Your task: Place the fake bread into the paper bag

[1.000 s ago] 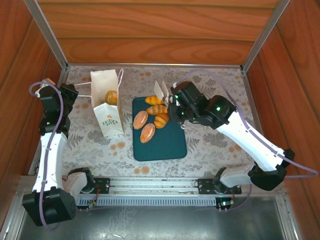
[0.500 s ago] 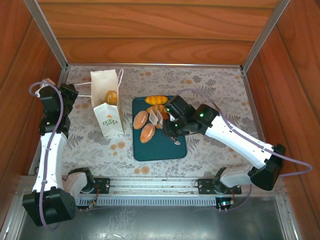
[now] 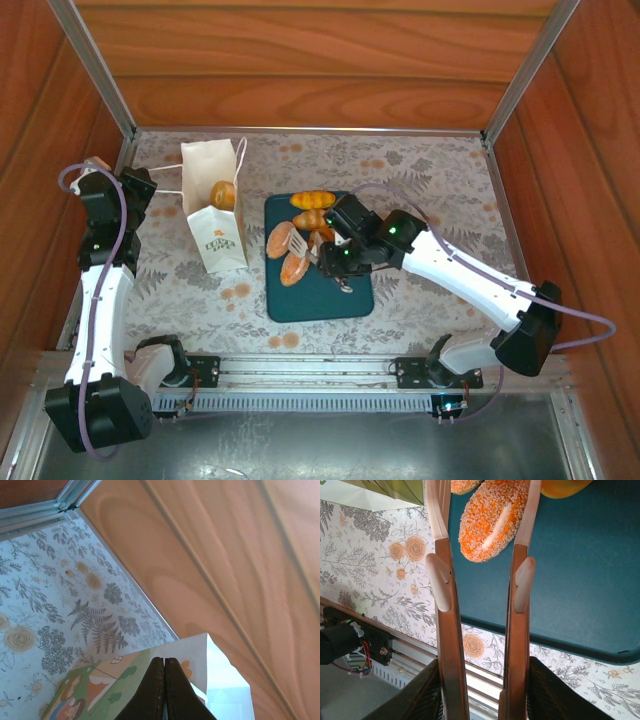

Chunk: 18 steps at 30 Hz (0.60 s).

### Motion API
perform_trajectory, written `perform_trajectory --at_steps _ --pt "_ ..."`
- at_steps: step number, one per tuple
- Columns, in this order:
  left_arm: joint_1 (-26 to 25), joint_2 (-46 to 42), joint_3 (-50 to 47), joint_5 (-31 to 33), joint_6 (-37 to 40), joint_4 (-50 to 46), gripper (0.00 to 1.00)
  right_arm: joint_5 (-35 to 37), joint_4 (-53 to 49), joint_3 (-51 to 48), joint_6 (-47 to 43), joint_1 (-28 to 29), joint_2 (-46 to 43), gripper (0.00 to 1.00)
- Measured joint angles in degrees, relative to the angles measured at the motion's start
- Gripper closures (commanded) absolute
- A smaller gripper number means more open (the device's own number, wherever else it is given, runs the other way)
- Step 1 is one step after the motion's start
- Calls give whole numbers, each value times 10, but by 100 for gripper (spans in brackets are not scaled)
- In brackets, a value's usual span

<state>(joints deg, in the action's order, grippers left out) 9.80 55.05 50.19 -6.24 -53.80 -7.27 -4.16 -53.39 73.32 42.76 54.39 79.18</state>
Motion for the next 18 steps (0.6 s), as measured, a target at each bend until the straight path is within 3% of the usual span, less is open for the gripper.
perform_trajectory --at_steps 18 --pt "0 0 0 0 0 0 100 -21 7 -11 9 8 31 53"
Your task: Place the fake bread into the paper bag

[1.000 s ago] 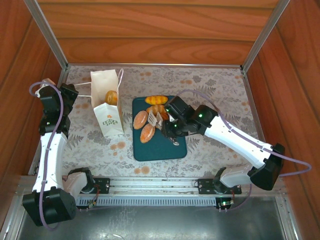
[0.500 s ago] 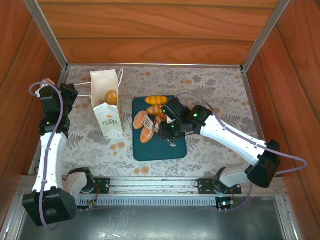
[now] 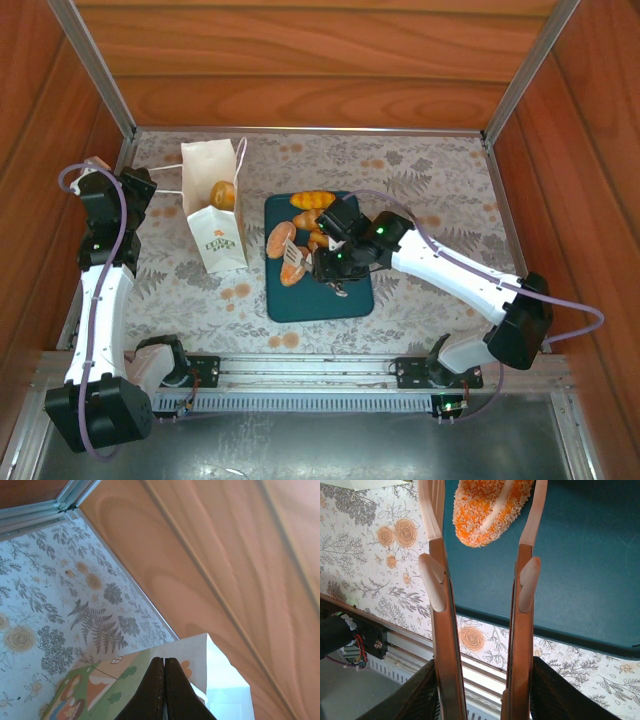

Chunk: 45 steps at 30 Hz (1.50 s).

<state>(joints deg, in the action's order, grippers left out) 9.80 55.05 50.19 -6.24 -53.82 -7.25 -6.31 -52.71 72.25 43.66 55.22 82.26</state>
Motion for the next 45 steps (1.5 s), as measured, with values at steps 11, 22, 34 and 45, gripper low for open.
perform_trajectory --at_steps 11,22,34,45 --pt "0 0 0 0 0 0 100 -10 14 -16 5 3 7 53" --pt "0 0 0 0 0 0 100 -17 38 -29 10 3 26 54" --pt "0 0 0 0 0 0 100 -20 49 -33 10 4 30 64" --pt "0 0 0 0 0 0 100 -12 29 -47 17 4 -16 68"
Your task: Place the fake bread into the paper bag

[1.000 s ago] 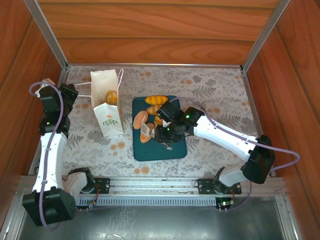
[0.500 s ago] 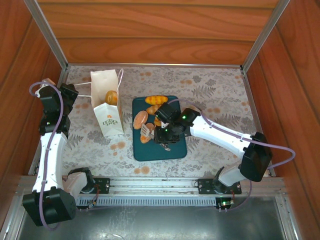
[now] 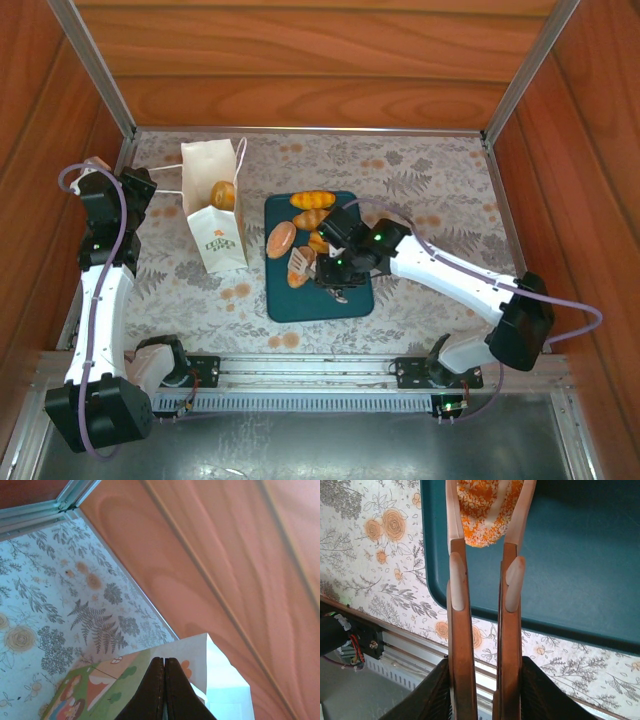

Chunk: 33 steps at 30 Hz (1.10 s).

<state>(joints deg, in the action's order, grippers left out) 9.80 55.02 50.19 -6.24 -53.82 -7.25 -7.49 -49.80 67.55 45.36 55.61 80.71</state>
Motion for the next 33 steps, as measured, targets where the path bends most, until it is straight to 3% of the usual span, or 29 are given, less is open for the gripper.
perform_trajectory --at_steps 11,22,33 --pt "0 0 0 0 0 0 100 15 -11 10 -9 0 -60 70" --pt "0 0 0 0 0 0 100 39 -18 146 -63 0 -61 70" --pt "0 0 0 0 0 0 100 17 10 197 -127 0 -90 70"
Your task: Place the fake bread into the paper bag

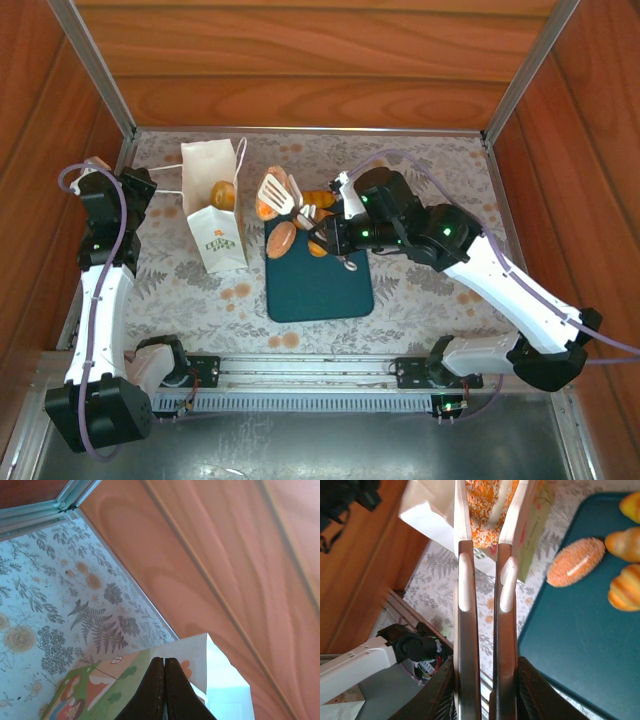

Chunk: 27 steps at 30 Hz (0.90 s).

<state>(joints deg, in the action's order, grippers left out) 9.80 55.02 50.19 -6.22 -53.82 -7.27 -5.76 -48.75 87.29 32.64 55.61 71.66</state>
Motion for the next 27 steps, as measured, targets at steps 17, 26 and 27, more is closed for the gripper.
perform_trajectory --at_steps 17,26,27 --pt "0 0 0 0 0 0 100 -64 59 140 -69 3 74 69" --pt "0 0 0 0 0 0 100 -53 56 225 -97 3 170 69" --pt "0 0 0 0 0 0 100 -49 54 233 -101 3 179 69"
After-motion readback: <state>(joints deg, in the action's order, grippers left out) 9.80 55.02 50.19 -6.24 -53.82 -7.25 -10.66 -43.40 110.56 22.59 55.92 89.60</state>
